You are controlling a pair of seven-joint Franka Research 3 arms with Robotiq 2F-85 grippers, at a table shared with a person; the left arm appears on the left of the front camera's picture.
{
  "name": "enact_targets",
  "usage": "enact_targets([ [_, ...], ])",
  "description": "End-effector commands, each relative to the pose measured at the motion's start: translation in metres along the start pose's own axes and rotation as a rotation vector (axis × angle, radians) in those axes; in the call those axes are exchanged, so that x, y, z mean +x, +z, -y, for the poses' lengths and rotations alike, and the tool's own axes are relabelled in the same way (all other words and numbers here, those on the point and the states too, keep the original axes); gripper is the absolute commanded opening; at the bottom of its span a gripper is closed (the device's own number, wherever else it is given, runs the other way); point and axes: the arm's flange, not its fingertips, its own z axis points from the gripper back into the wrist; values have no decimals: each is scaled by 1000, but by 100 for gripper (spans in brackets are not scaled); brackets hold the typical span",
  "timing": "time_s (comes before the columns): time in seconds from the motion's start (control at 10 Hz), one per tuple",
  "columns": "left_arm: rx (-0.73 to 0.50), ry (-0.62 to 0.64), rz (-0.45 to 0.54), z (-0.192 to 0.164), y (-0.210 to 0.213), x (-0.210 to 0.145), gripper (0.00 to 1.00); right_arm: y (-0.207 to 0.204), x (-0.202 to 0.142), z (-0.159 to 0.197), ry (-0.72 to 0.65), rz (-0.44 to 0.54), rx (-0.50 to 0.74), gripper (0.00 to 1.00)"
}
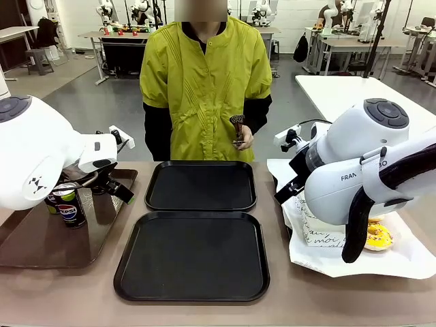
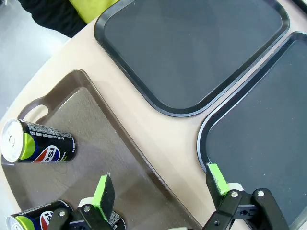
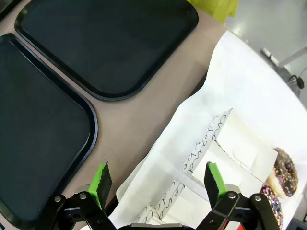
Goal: Set up donuts and drinks on trays.
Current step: Pick up one Pepsi coke and place it on the Flat Tray.
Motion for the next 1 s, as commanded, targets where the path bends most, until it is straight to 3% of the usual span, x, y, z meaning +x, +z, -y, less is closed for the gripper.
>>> enact_targets([
  [0.0,0,0,0,0,0,0,100,0,0,0,0,0,0,100],
  [0.2,46,-69,-75,21,58,-30,100,54,-24,-31,59,-21,-63,100],
  [0.4,19,-118,-152,26,99,-73,100,103,-72,-46,76,-60,-77,100],
  [0.5,-5,-113,-171,28,119,-95,100,134,-113,-58,100,-80,-94,100],
  [0.7,-82,-116,-169,35,147,-127,100,158,-163,-77,123,-115,-70,100],
  [0.9,-89,-67,-149,40,150,-137,100,152,-178,-75,134,-120,-18,100],
])
